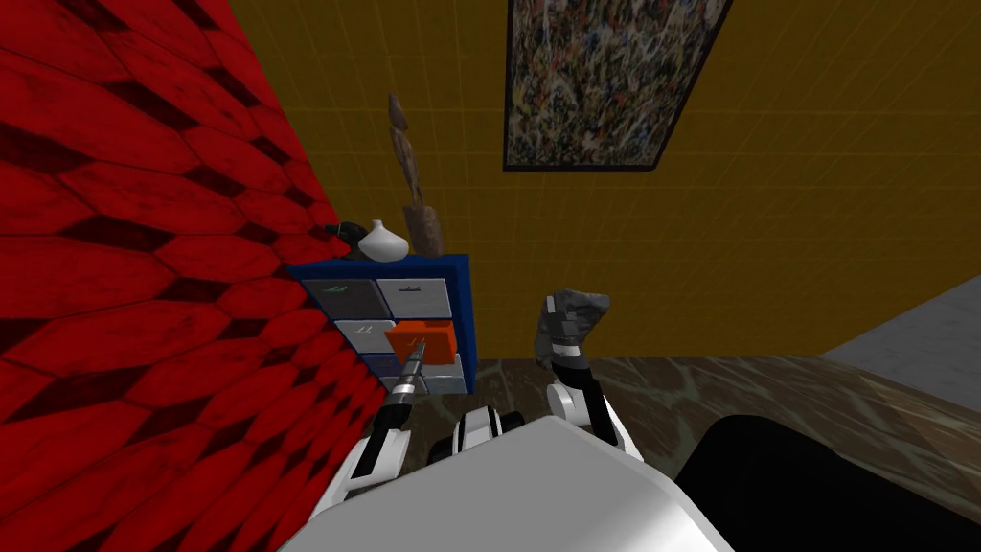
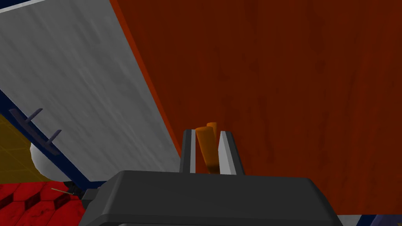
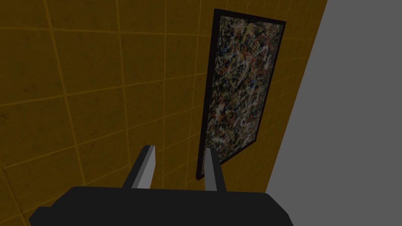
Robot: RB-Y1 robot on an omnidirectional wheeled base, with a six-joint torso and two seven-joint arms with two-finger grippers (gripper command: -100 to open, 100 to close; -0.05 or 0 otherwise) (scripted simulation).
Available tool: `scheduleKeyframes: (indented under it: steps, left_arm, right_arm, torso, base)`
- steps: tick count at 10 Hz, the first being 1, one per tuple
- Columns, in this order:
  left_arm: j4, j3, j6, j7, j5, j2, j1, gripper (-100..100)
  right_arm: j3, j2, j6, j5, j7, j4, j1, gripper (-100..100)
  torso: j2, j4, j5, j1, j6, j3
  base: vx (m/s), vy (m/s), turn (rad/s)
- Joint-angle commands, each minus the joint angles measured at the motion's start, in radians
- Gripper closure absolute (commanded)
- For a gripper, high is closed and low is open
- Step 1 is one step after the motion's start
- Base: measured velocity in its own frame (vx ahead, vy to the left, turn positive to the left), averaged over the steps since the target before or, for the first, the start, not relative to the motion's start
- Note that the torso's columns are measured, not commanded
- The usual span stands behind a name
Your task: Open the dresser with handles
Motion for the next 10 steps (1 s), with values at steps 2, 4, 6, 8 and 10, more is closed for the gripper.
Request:
scheduleKeyframes:
  steps: [2,4,6,8,10]
  left_arm:
    - [-0.017,-0.008,0.004,0.005,-0.001,0.008,0.019,100]
    - [-0.059,-0.009,0.049,0.015,0.002,0.018,0.013,-100]
    - [-0.097,-0.008,0.094,0.022,0.004,0.026,0.005,-100]
    - [-0.134,-0.008,0.139,0.029,0.006,0.034,-0.003,-100]
    - [-0.172,-0.007,0.185,0.036,0.007,0.043,-0.012,-100]
  right_arm:
    - [0.0,0.0,0.0,0.0,0.0,0.0,0.0,0]
    - [0.0,0.0,0.0,0.0,0.0,0.0,0.0,0]
    - [0.0,0.0,0.0,0.0,0.0,0.0,0.0,0]
    - [0.0,0.0,0.0,0.0,0.0,0.0,0.001,0]
    - [0.0,0.0,0.0,0.0,0.0,0.0,0.0,0]
  torso:
    - [-0.003,-0.001,0.0,-0.002,0.001,-0.002]
    - [0.0,0.0,0.0,0.001,0.001,0.0]
    - [-0.009,-0.003,0.0,-0.004,0.001,-0.006]
    - [-0.006,-0.001,0.0,-0.002,0.002,-0.004]
    - [-0.001,-0.001,0.001,0.0,0.002,-0.001]
  base:
    - [-0.172,0.027,0.028]
    - [-0.149,0.042,0.005]
    - [-0.018,-0.013,-0.003]
    - [-0.002,-0.011,-0.01]
    - [-0.021,-0.006,-0.004]
